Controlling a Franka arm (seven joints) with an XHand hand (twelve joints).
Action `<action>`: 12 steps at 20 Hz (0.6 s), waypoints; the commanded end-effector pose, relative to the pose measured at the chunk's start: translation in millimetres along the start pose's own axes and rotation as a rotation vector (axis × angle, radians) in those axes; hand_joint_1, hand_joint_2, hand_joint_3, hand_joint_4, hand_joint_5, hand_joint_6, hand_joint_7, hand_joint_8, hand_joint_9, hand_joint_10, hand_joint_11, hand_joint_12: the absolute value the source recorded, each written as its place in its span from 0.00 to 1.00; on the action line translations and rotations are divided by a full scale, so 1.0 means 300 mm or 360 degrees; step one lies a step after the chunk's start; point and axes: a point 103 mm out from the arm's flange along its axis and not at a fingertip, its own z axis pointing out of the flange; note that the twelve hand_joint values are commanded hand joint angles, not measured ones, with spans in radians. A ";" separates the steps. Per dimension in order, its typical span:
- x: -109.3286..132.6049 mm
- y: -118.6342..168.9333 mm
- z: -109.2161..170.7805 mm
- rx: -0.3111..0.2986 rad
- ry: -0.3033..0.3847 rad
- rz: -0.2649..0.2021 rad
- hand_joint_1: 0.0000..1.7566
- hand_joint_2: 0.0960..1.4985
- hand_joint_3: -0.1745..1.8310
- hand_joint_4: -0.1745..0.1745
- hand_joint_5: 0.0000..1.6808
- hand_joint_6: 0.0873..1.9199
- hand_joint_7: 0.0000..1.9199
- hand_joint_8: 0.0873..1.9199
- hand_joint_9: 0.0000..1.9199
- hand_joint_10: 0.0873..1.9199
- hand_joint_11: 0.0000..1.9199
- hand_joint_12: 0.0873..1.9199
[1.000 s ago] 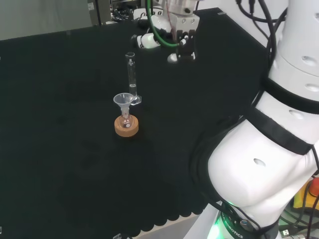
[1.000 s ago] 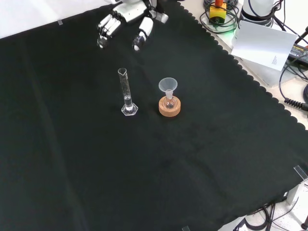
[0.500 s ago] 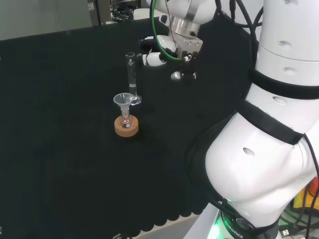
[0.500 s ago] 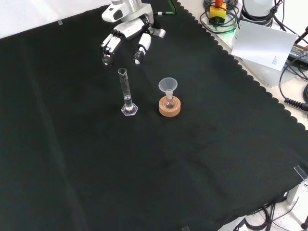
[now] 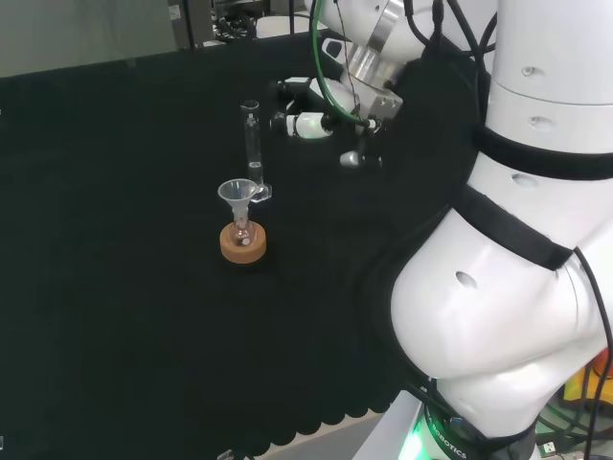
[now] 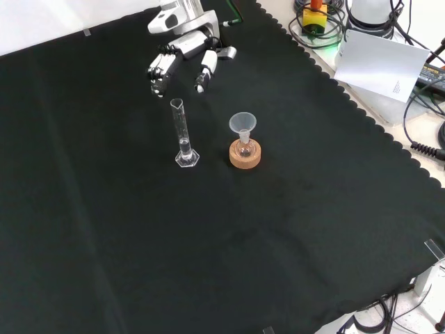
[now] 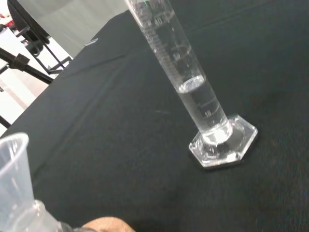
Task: Pick up the graduated cylinder.
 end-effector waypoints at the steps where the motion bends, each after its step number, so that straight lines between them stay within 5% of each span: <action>1: -0.037 -0.007 0.071 0.0002 0.0129 -0.0044 0.37 0.70 0.04 0.38 0.26 0.00 0.20 0.32 0.31 0.27 0.17 0.68; 4: -0.046 -0.007 0.097 -0.0061 0.0195 -0.0082 0.40 0.68 0.03 0.39 0.27 0.00 0.20 0.32 0.31 0.27 0.17 0.67; 12: -0.065 0.025 0.179 -0.0010 0.0336 -0.0118 0.49 0.66 0.00 0.40 0.29 0.00 0.22 0.30 0.33 0.24 0.17 0.67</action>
